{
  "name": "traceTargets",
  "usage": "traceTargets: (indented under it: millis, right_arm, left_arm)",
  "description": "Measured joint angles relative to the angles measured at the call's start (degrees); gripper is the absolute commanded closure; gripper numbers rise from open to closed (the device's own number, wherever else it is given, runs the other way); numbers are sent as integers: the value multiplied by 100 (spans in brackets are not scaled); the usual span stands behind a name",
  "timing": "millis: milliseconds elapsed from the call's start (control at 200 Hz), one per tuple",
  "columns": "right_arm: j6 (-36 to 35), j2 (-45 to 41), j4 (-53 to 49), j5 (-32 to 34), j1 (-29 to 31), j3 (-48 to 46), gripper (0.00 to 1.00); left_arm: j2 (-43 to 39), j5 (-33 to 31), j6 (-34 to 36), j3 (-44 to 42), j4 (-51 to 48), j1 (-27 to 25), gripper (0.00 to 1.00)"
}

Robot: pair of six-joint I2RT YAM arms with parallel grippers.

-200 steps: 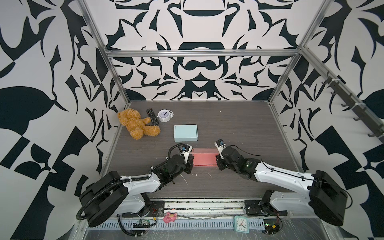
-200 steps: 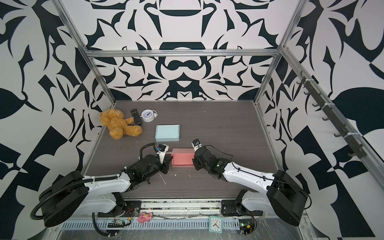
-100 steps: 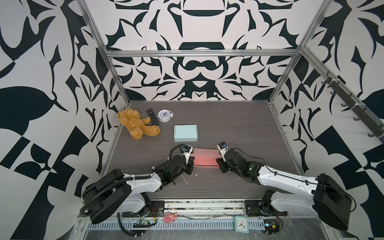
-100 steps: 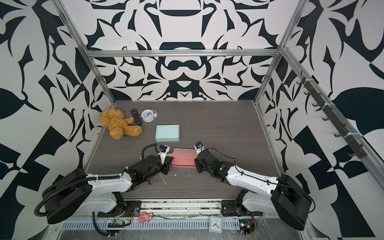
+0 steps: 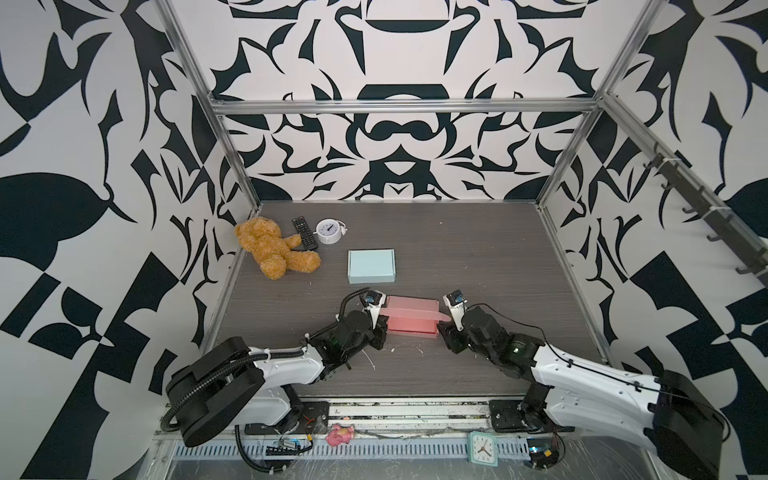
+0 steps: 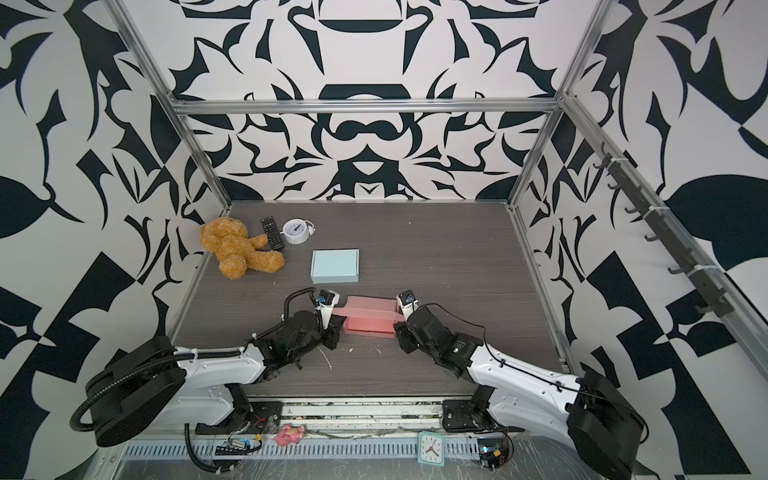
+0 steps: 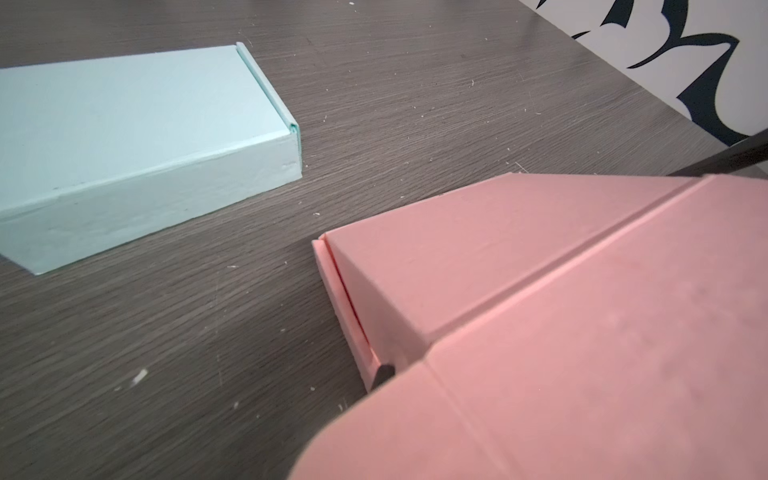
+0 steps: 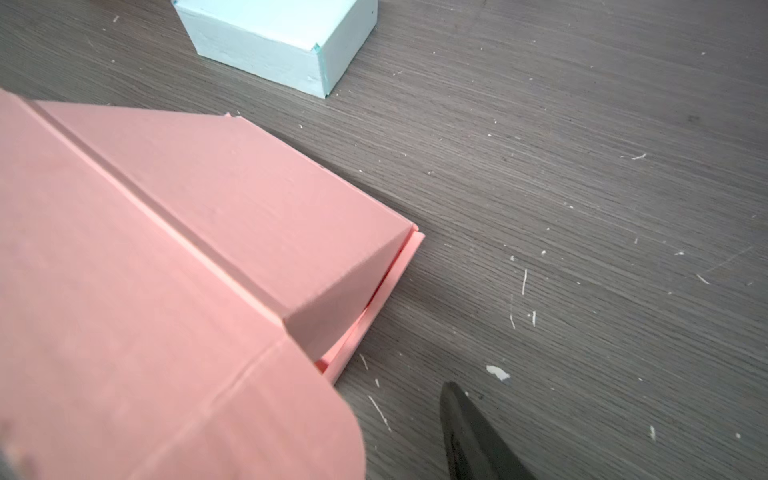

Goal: Fold the paper box
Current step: 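Open both grippers and draw them back from the closed pink box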

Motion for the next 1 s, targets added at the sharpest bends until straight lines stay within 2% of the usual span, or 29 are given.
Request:
traceTargets:
  millis: [175, 235, 370, 445, 455, 490, 600, 725, 865, 1000]
  right_arm:
    - [11, -376, -4, -98, 0, -114, 37]
    - [33, -505, -24, -109, 0, -146, 36]
    - [118, -761, -96, -125, 0, -205, 33]
    - [175, -903, -138, -155, 0, -251, 31]
    - [181, -916, -144, -162, 0, -256, 31]
    - [192, -990, -166, -203, 0, -278, 30]
    - [251, -1279, -249, -382, 2, -345, 23]
    - [337, -1482, -339, -522, 33, -358, 19]
    - [494, -1519, -643, -529, 55, -323, 17]
    - [839, -1794, -861, -590, 74, -262, 16]
  left_arm:
    - [-450, 103, -37, -7, -503, -20, 40]
    - [-706, 155, -133, -11, -693, -22, 31]
    - [-1279, 289, -245, -4, -1259, -35, 18]
    - [-1582, 367, -319, 15, -1674, -35, 16]
    - [-1613, 374, -313, 20, -1716, -35, 12]
    - [-1768, 387, -365, 42, -1978, -35, 10]
    - [-2269, 426, -505, 214, -2907, -35, 6]
    - [-3049, 553, -643, 483, -3871, -35, 0]
    - [-3783, 673, -761, 778, -4756, -35, 1]
    - [-3943, 767, -817, 1239, -5469, -35, 1]
